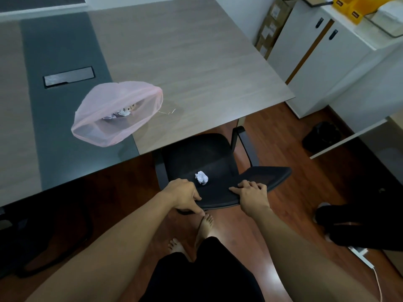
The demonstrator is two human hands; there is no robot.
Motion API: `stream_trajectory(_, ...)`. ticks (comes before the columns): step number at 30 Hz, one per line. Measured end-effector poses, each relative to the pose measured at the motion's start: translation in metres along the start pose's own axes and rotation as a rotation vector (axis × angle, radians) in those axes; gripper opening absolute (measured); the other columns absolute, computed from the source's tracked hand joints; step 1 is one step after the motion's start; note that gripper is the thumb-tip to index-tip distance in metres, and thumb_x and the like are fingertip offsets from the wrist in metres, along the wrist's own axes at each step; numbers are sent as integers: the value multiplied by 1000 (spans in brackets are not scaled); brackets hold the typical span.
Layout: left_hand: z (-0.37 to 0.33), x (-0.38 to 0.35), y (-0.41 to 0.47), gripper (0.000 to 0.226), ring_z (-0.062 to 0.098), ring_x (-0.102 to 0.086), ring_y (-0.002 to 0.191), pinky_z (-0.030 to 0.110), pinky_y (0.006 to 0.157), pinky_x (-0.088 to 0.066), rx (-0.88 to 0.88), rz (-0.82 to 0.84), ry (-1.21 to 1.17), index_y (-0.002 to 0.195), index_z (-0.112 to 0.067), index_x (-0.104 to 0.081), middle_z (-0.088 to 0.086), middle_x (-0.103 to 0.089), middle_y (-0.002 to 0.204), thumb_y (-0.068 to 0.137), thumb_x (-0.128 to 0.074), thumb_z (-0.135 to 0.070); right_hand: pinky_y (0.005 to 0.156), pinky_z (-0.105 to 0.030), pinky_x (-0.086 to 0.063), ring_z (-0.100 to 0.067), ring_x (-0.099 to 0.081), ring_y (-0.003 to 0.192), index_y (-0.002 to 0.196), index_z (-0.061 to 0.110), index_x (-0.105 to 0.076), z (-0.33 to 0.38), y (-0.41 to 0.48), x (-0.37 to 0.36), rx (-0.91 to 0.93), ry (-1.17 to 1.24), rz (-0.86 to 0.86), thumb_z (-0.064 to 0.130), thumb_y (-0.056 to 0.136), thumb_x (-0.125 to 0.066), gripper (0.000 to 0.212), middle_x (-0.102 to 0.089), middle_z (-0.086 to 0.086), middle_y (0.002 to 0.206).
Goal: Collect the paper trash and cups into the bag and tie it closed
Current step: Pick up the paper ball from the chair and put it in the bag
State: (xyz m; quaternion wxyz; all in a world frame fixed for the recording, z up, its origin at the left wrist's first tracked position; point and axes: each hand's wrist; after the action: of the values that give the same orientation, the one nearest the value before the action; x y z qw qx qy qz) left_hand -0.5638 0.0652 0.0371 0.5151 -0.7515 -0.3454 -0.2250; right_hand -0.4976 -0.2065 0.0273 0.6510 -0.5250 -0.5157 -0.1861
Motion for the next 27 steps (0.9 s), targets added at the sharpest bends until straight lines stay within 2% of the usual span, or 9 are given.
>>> stream_trajectory(6, -22, -8, 14, 92, 16, -69, 123, 33, 87, -53, 29, -79, -51, 137, -44, -73, -18, -79, 126, 63, -65, -98, 131, -44, -21, -25, -24, 166, 171, 52, -26, -29, 17, 13, -68, -94, 162, 20, 113, -50, 71, -29, 6, 179)
stream_trajectory(10, -26, -16, 6, 84, 13, -69, 124, 37, 101, -57, 39, -103, -101, 137, -44, -73, -18, -79, 127, 72, -63, -97, 138, -51, -10, -30, -7, 172, 177, 39, -11, -26, 24, 27, -58, -162, 400, 18, 111, -56, 83, -11, -4, 185)
stream_trajectory(12, -16, -16, -5, 71, 5, -71, 120, 37, 108, -56, 51, -101, -412, 131, -42, -78, -19, -80, 124, 82, -63, -91, 138, -56, -10, -34, -5, 172, 178, 33, -5, -16, 30, 40, -38, -175, 532, 24, 108, -60, 90, -6, -8, 186)
stream_trajectory(15, 15, -11, -18, 48, 15, -80, 111, 43, 108, -61, 154, -124, -1148, 133, -22, -77, -5, -84, 120, 109, -57, -58, 131, -53, -32, -36, -27, 166, 178, 34, -11, 0, 42, 68, 38, -170, 708, 38, 98, -70, 100, -19, -8, 183)
stream_trajectory(17, 42, -7, -28, 42, 24, -81, 109, 44, 101, -62, 303, -259, -1300, 135, -16, -74, -1, -84, 119, 115, -51, -45, 126, -46, -39, -32, -37, 161, 176, 33, -26, 10, 53, 85, 107, -104, 782, 42, 95, -70, 92, -29, -4, 181)
stream_trajectory(20, 85, -4, -43, 35, 27, -79, 110, 42, 96, -63, 454, -434, -1390, 134, -15, -73, 1, -83, 120, 117, -50, -35, 128, -48, -37, -29, -45, 155, 157, 28, -59, 27, 71, 103, 207, 146, 743, 43, 97, -61, 62, -47, -2, 171)
stream_trajectory(21, 98, -1, -47, 33, 26, -79, 110, 40, 93, -63, 480, -483, -1411, 133, -16, -73, 0, -83, 119, 116, -50, -33, 127, -43, -38, -27, -47, 153, 152, 26, -64, 33, 78, 108, 224, 256, 690, 42, 98, -61, 56, -51, 0, 168)
stream_trajectory(24, 127, 17, -59, 30, 24, -80, 109, 38, 93, -65, 512, -620, -1407, 128, -22, -76, -5, -85, 113, 115, -51, -32, 104, -23, -44, -20, -60, 142, 150, 16, -67, 52, 103, 124, 256, 489, 498, 33, 109, -59, 45, -66, -1, 154)
stream_trajectory(27, 150, 45, -70, 32, 22, -80, 106, 36, 91, -64, 507, -760, -1344, 124, -24, -77, -11, -85, 109, 116, -47, -33, 95, -24, -51, -11, -67, 117, 144, 16, -71, 82, 131, 140, 222, 708, 373, 29, 110, -59, 38, -75, -1, 134)
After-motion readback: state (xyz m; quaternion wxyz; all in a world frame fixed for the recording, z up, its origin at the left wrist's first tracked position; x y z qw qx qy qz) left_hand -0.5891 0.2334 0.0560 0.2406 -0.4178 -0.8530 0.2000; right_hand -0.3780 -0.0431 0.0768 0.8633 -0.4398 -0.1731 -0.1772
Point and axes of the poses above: each hand's wrist, its own y-axis towards the middle knuckle, its own x-axis out of the back of the hand, z = x × y
